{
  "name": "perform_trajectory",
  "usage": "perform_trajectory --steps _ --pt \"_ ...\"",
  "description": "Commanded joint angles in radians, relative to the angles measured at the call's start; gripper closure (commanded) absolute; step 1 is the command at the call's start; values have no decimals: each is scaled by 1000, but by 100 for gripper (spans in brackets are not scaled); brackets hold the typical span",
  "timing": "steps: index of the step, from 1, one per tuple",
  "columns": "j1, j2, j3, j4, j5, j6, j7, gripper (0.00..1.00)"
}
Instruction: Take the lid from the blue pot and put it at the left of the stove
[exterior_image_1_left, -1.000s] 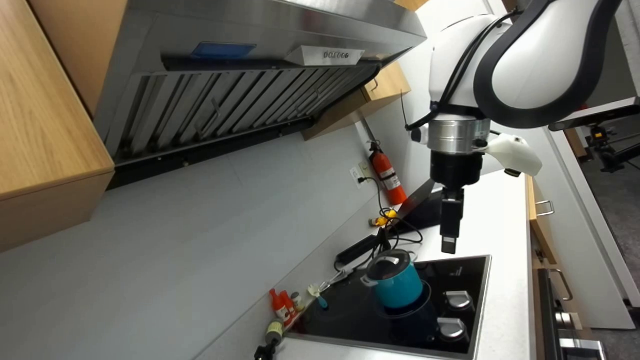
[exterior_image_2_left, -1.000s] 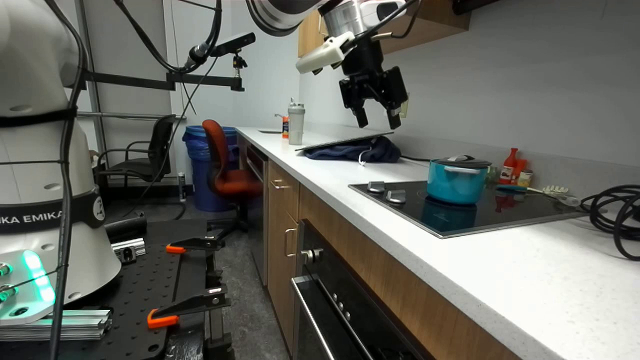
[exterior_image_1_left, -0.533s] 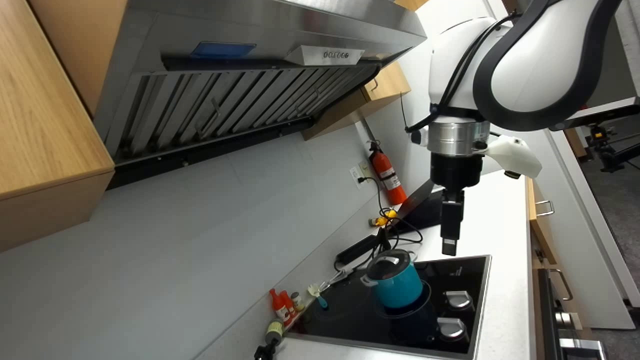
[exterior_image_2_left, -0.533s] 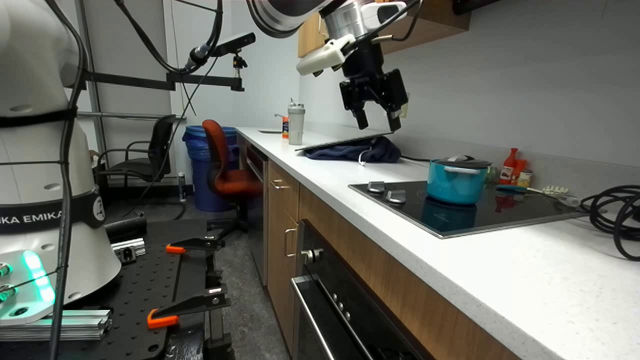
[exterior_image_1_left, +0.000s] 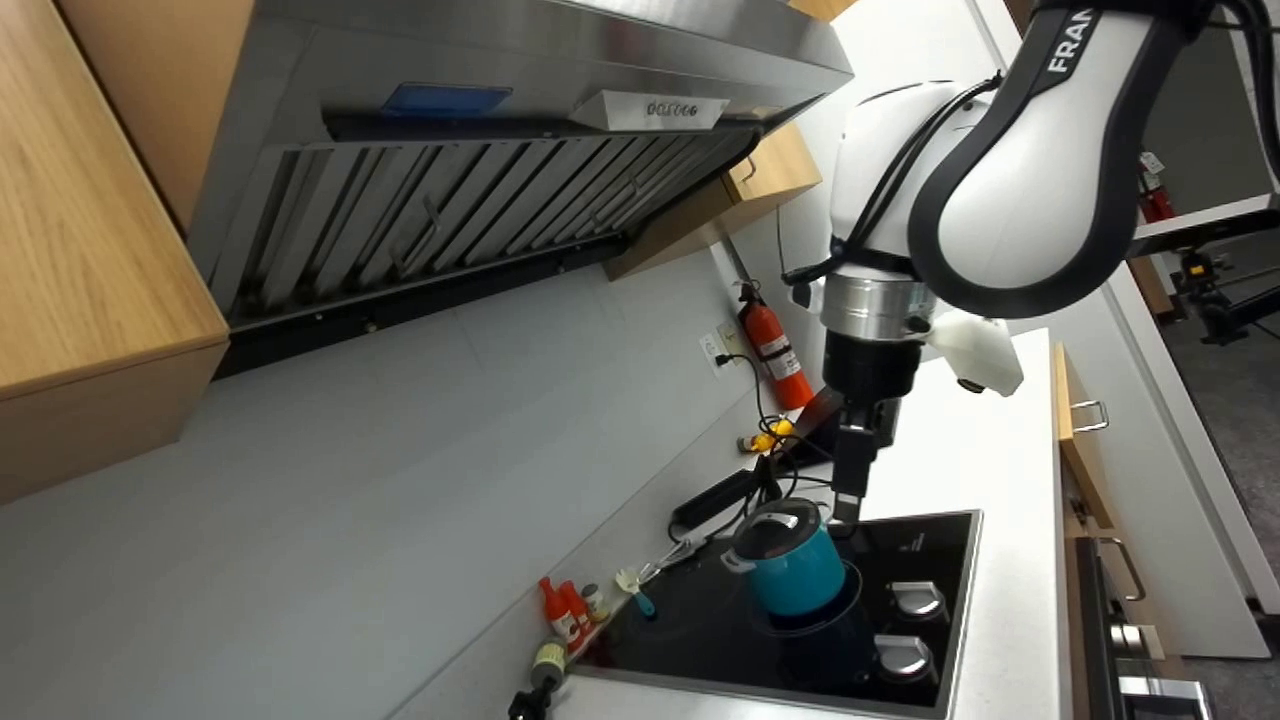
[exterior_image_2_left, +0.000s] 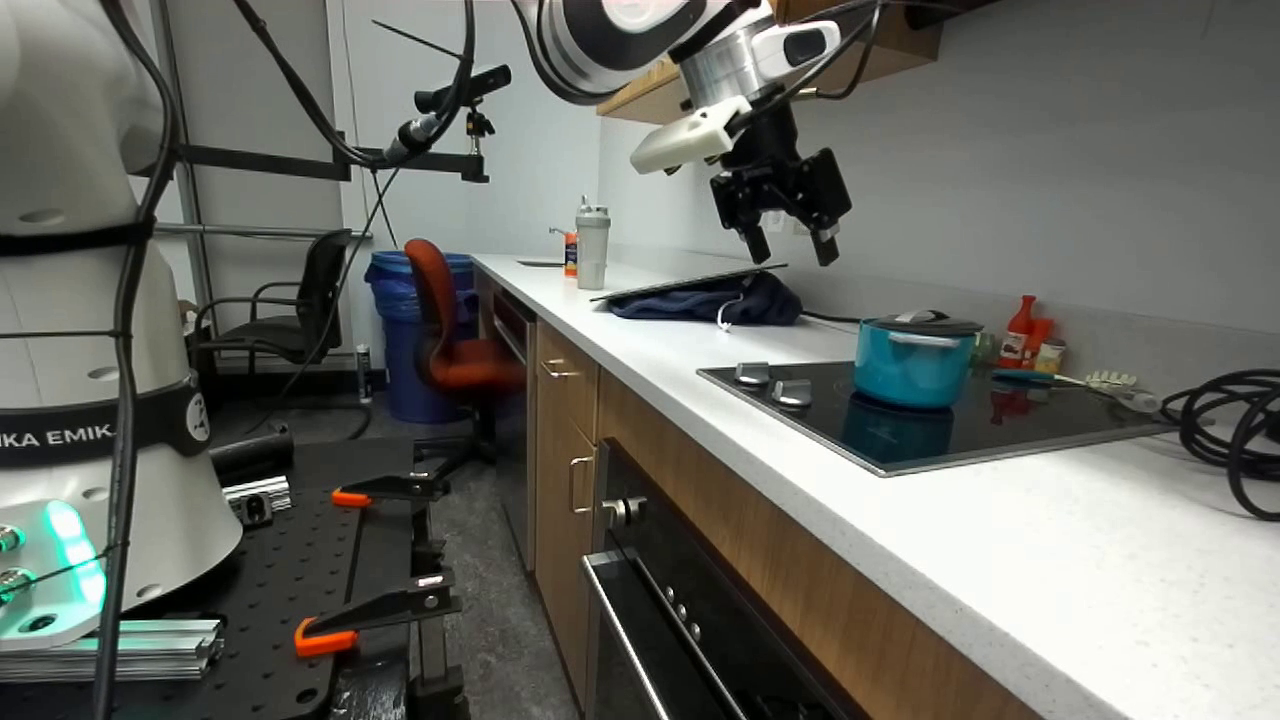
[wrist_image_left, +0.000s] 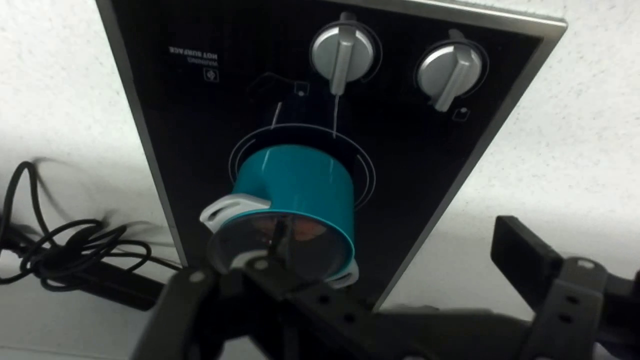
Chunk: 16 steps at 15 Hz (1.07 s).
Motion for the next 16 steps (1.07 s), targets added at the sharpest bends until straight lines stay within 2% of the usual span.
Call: perform_trajectory --steps 1,8,9,16 --pt "-26 106 17 88 -37 87 43 0" --pt "-51 241 2 215 -70 148 82 0" --pt "-27 257 -25 229 -76 148 92 0" --pt "3 343 -69 325 -101 141 163 0"
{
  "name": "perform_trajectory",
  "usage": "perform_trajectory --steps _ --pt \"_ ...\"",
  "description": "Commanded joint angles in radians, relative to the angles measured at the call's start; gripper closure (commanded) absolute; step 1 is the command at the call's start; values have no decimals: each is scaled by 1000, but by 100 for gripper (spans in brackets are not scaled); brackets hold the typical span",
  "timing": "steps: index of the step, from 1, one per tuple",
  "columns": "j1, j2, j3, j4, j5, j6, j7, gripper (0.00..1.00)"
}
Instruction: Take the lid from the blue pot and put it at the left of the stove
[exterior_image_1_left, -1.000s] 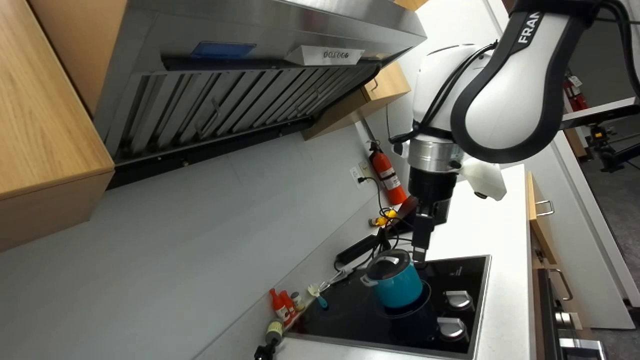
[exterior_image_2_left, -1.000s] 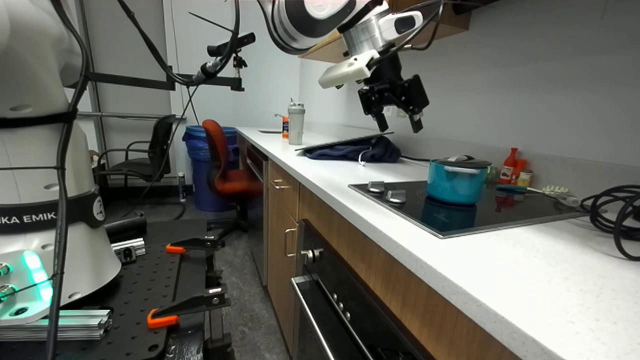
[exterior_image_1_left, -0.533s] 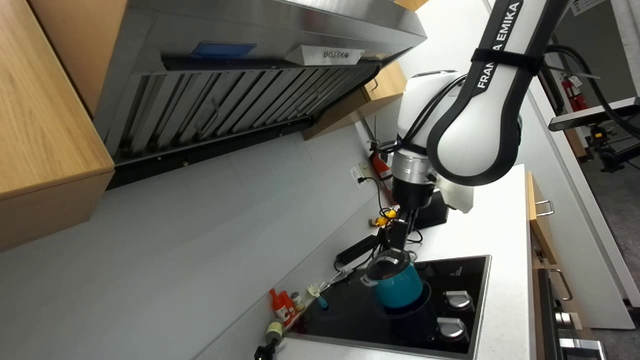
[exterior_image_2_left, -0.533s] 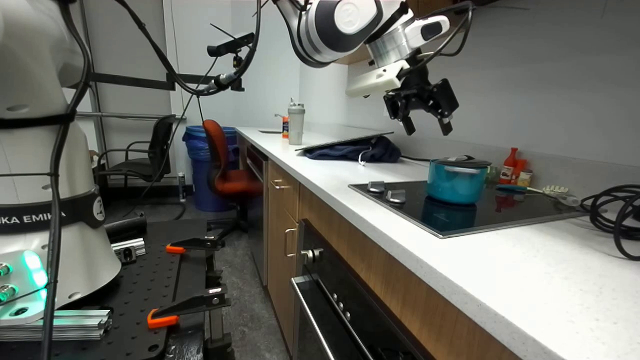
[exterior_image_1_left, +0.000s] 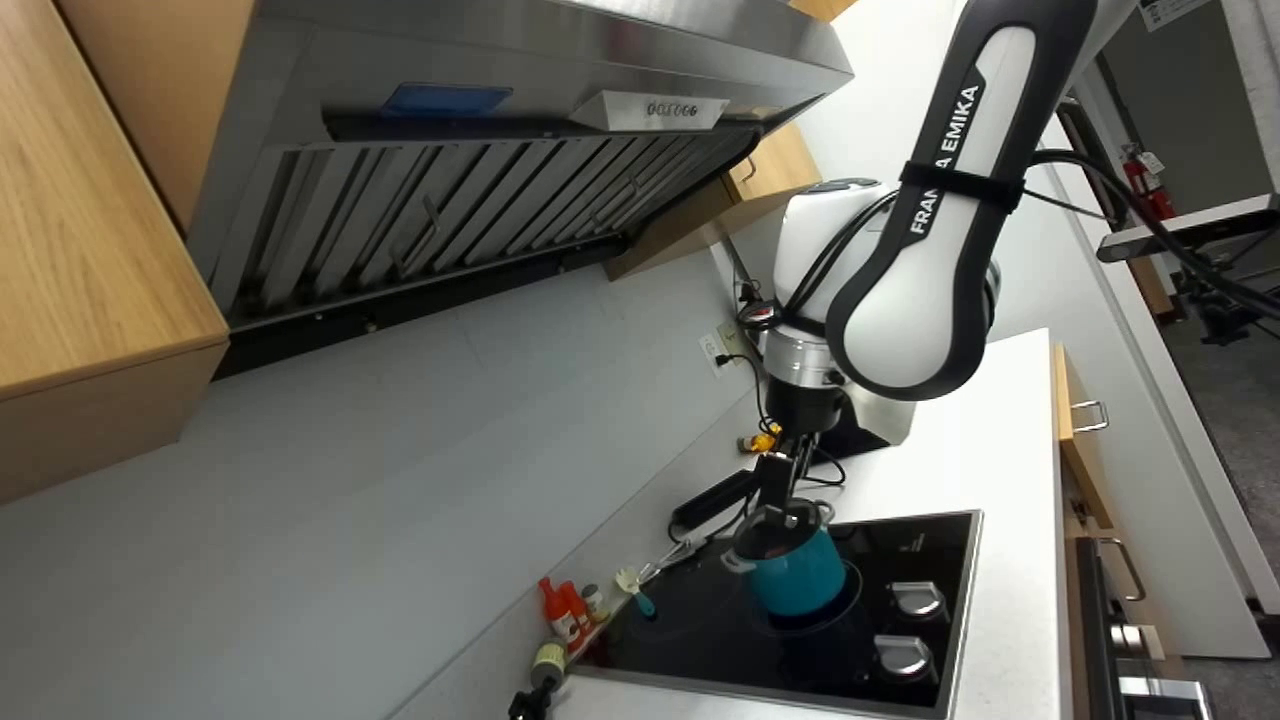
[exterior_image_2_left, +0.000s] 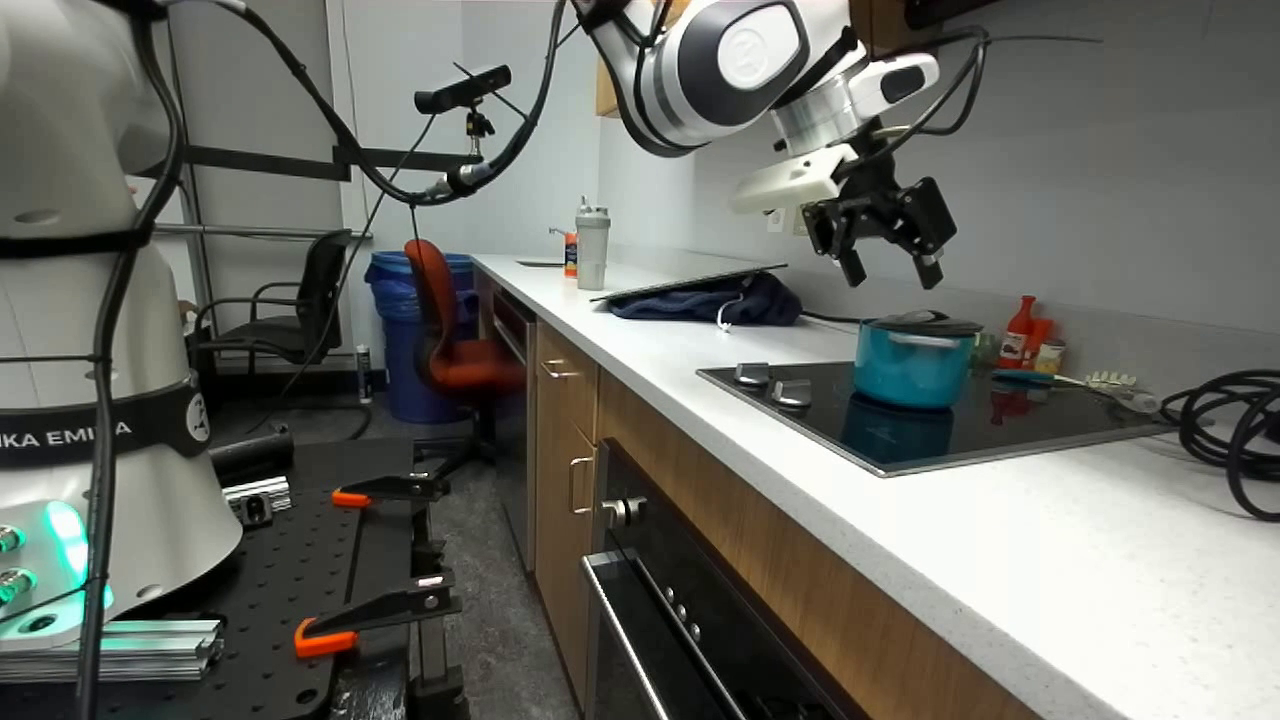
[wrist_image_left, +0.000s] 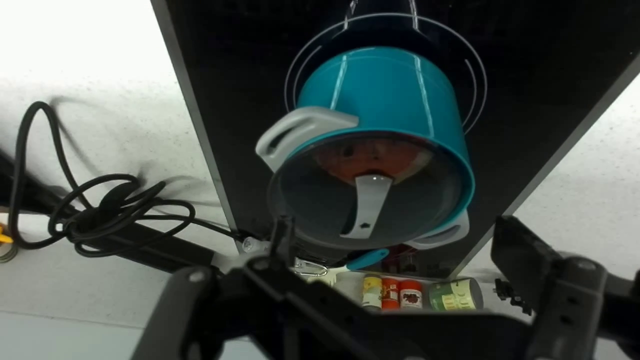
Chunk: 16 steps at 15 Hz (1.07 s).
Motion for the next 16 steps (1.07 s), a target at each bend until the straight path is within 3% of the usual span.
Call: perform_trajectory --steps 1,16 --pt "30 62 -29 72 -17 26 67 0" --pt "64 115 -65 114 -19 12 157 0"
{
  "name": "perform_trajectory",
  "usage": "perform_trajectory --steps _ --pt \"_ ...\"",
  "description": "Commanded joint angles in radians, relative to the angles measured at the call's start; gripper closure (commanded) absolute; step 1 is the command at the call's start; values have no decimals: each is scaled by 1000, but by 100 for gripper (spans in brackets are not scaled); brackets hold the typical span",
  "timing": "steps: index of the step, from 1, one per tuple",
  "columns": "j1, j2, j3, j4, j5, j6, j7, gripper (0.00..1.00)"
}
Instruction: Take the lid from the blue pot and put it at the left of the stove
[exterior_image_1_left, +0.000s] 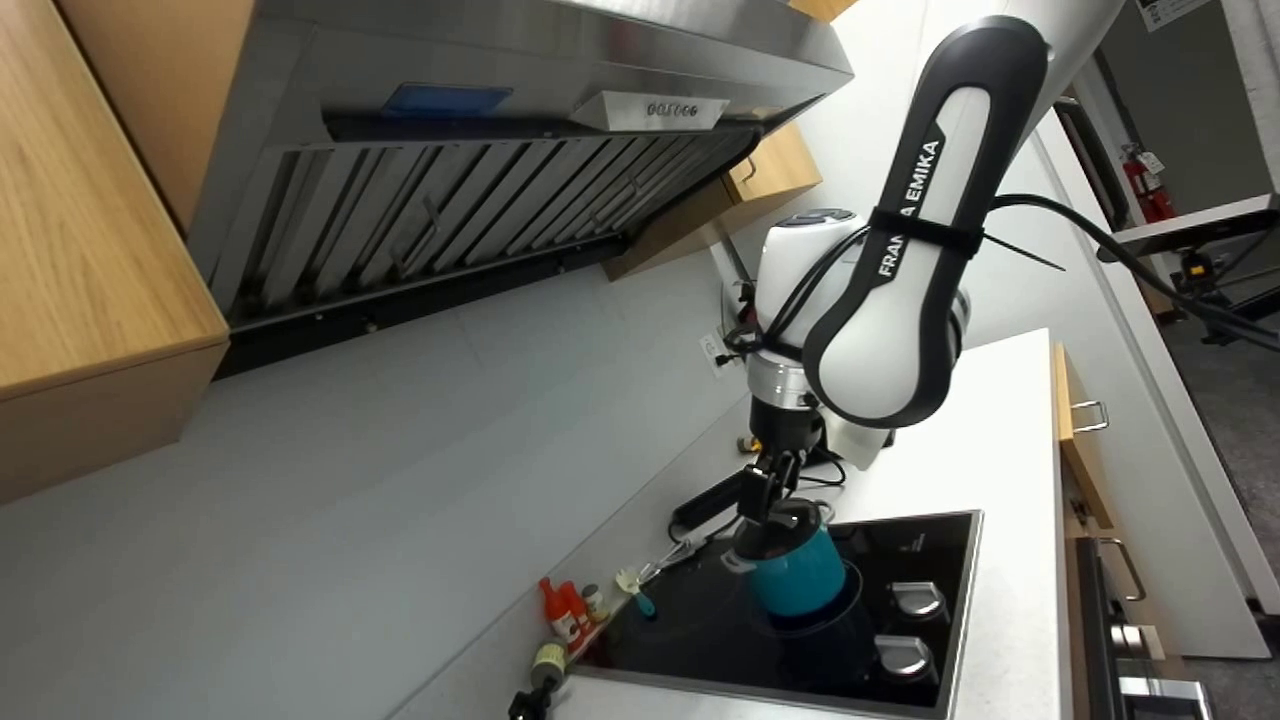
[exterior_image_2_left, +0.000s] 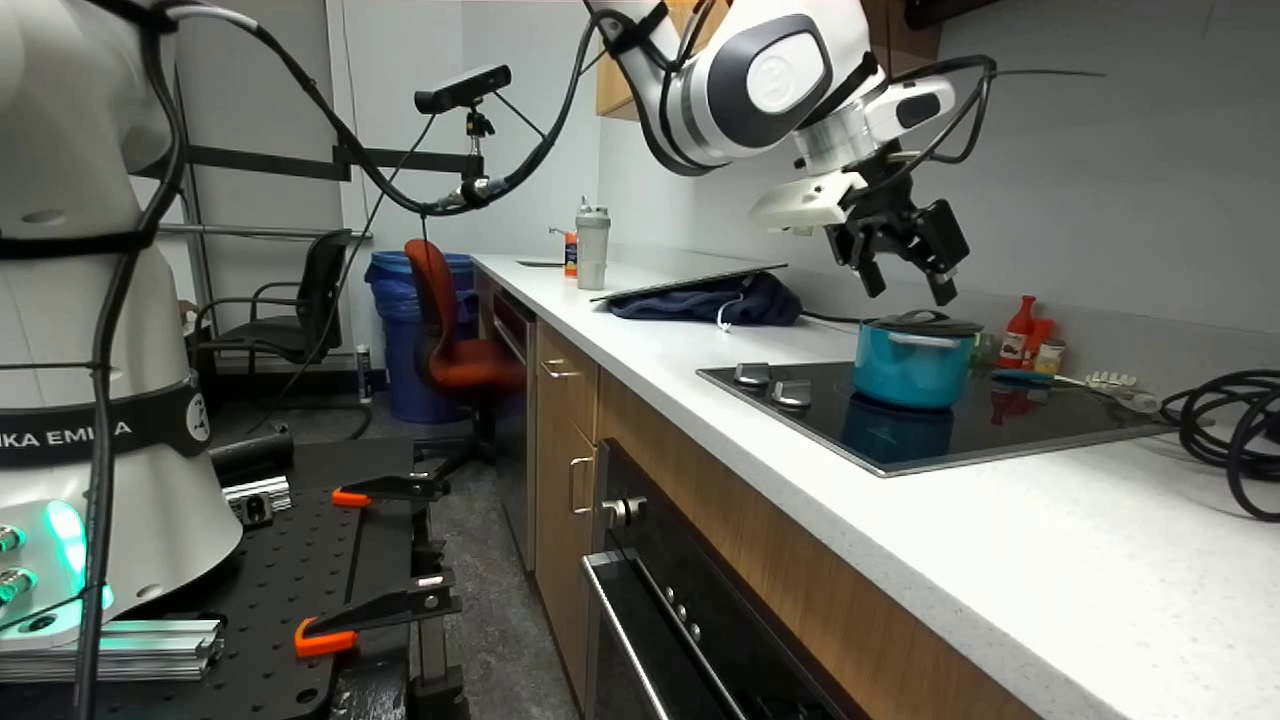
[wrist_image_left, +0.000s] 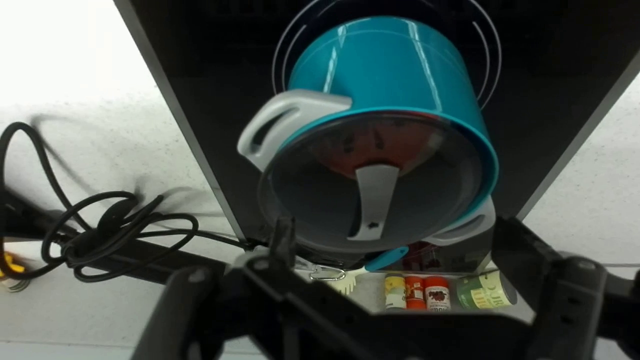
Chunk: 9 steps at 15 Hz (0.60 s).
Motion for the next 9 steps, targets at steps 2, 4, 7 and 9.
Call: perform_trajectory --steps 2,4,7,9 --pt "38 29 -39 25 -18 12 43 0" --pt "47 35 -46 27 -19 12 44 0" --pt "57 48 -50 36 -16 11 44 0" --pt "63 59 -53 47 -15 11 44 0"
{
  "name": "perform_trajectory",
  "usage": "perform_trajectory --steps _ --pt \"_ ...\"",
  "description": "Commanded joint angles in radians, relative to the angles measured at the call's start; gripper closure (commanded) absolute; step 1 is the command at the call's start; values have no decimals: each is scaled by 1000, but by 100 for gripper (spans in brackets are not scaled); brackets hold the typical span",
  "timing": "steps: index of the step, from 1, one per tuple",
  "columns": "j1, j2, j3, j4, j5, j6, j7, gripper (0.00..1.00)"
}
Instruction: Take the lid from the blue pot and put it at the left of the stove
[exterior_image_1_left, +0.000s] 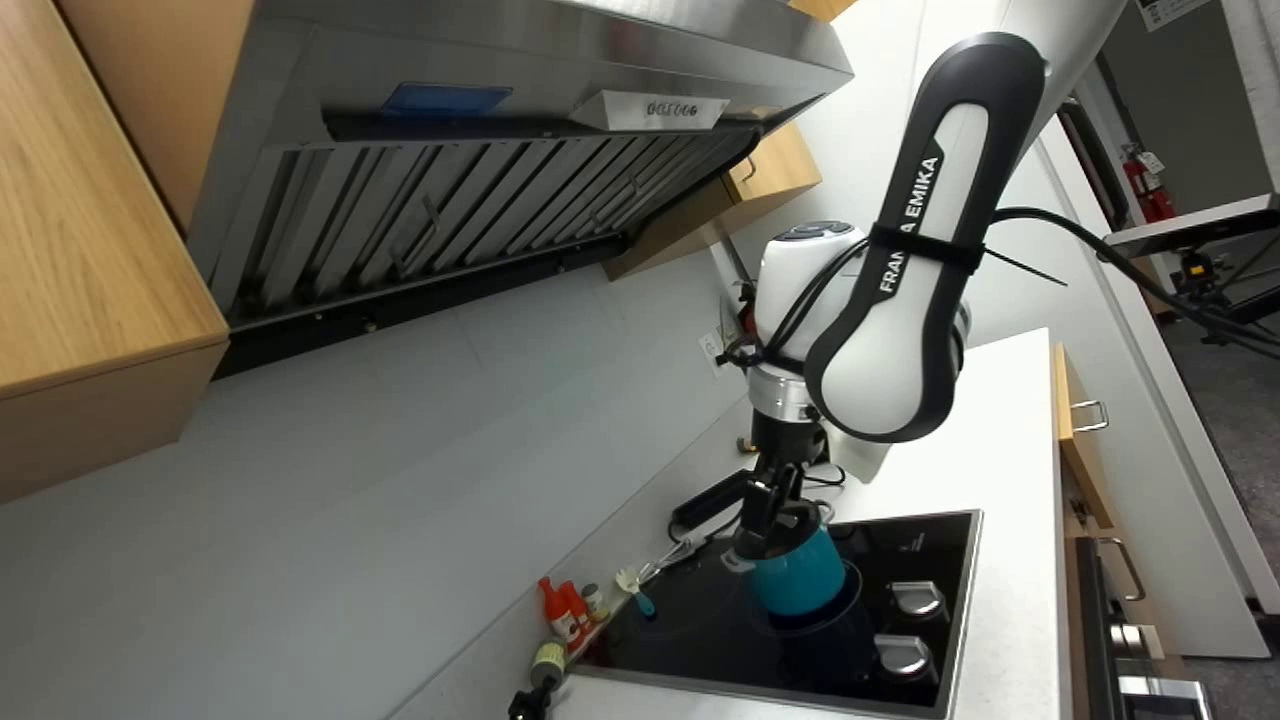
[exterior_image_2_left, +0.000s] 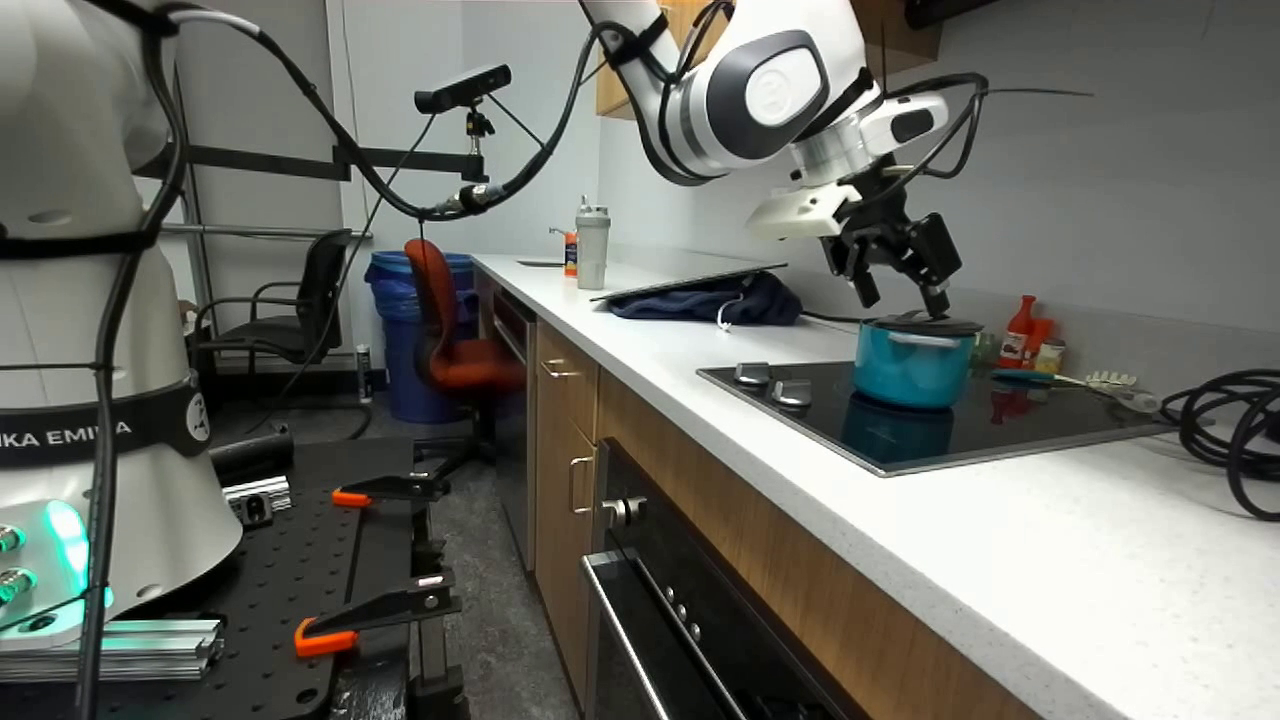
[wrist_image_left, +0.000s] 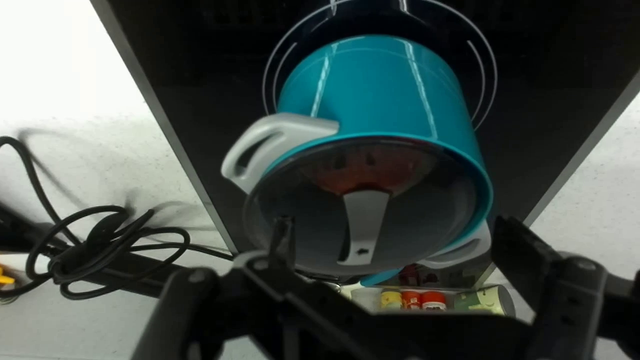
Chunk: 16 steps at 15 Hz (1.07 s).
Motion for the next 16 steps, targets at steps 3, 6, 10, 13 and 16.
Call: perform_trajectory --steps 3,6,10,13,16 --pt "38 54 -37 68 -13 10 37 0" --pt "49 72 -51 92 -14 9 40 0" --pt "66 94 -69 114 -12 6 45 5" --pt "75 105 -77 123 -8 5 46 39" --pt "84 104 -87 133 -7 7 49 61"
